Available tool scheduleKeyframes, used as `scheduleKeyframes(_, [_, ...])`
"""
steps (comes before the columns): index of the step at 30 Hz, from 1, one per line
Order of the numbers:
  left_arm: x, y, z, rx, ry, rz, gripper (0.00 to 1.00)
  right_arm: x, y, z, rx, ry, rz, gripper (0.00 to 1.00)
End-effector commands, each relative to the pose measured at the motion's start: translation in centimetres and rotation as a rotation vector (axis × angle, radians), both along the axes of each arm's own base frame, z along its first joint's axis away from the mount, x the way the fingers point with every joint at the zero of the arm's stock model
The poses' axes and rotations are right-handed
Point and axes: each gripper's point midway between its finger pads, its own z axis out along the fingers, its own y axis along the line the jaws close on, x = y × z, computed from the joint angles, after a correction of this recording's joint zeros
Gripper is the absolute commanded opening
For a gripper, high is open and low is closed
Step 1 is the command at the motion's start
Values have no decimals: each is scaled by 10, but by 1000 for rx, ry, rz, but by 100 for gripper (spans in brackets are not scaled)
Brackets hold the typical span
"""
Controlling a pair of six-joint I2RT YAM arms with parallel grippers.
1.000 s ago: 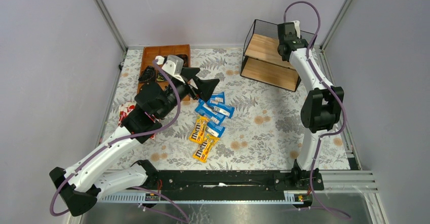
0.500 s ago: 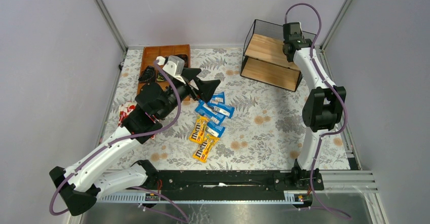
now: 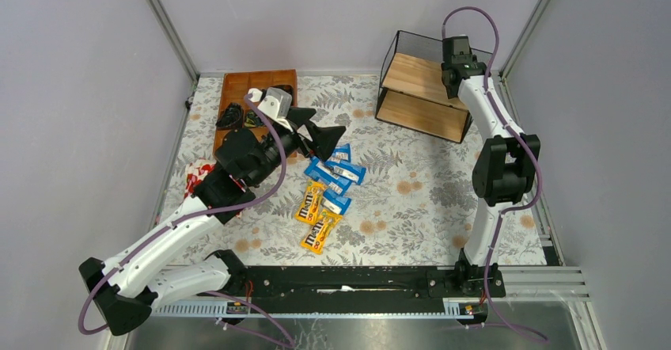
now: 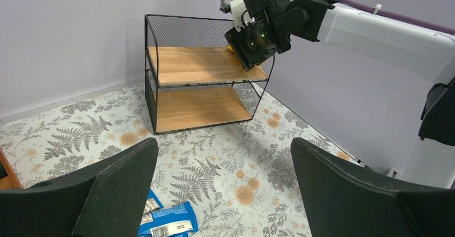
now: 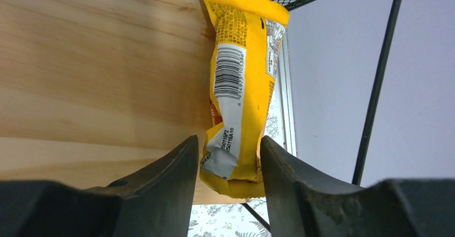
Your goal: Place and organize the candy bags onto the shelf
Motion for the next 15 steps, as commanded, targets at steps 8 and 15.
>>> scheduleKeyframes(8, [-2, 0, 17, -44, -48, -3, 99, -2, 3, 24, 39, -39, -9, 70])
scheduleKeyframes(15, [-3, 1, 19, -47, -51, -7, 99, -10, 43, 45, 72, -74, 53, 82])
